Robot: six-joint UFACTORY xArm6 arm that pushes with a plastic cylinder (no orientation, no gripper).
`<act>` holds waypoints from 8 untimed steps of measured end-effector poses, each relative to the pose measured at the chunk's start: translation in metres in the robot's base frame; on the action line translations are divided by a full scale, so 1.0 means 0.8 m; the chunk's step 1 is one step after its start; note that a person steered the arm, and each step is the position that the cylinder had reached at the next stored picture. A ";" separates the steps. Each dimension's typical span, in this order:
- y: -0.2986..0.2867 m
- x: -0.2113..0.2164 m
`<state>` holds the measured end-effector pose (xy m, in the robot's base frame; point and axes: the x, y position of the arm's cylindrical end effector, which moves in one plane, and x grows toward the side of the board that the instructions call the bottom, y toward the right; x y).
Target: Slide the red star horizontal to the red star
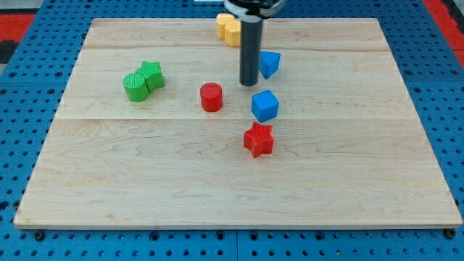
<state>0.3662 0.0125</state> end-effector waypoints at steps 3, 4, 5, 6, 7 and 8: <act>-0.148 0.132; -0.152 0.108; -0.175 0.068; -0.243 0.068; -0.277 0.092; -0.230 0.116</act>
<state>0.4588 -0.1719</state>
